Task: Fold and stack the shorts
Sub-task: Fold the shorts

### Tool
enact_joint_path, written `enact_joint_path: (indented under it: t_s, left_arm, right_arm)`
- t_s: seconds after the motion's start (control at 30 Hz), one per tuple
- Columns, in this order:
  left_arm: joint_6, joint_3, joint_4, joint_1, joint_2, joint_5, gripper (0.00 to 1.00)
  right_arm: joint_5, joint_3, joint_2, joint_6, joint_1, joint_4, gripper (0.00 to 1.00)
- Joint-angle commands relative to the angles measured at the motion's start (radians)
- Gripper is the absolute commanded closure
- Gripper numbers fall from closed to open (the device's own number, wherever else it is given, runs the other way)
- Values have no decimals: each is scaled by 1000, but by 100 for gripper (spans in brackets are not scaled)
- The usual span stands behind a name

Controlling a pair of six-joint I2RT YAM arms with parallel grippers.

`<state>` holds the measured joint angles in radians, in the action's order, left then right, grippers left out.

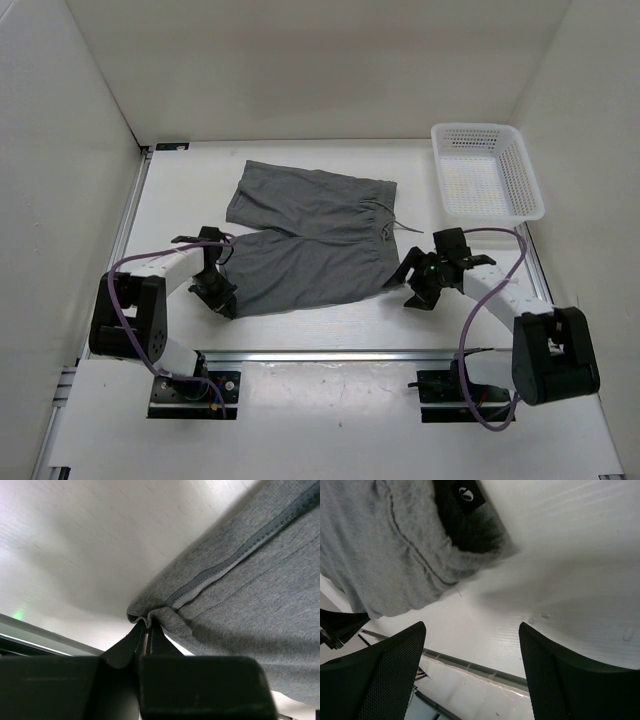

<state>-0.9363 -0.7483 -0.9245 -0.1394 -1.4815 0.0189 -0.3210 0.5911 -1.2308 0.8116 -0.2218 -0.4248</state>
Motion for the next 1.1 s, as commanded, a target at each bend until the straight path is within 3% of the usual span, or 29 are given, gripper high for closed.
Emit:
enact_joint_path:
  t_s: [0.0,0.3,0.4,0.43,0.47,0.57,1.07]
  left_arm:
    - [4,-17,29,3,-5,-48,90]
    - [4,-58,20,3,67,-62,90]
    - [4,-83,10,3,67,-71,90]
    - [4,-98,0,3,67,-71,90]
    - [13,-98,0,3,67,-71,90]
    - [13,-123,-19,3,67,-80,90]
    - [22,-161,-76,23,184,-79,90]
  right_arm:
    - [-53,5,-76,24,4,106,21]
    - [-39,127,-295,-32,13,167,28]
    - [-39,150,-377,-32,13,181,48]
    - [-27,160,-390,-32,13,181,62]
    - [-18,170,-391,-32,13,181,84]
    - [17,161,-346,-43,13,156,100]
    - [175,69,-32,-187,13,-98,100]
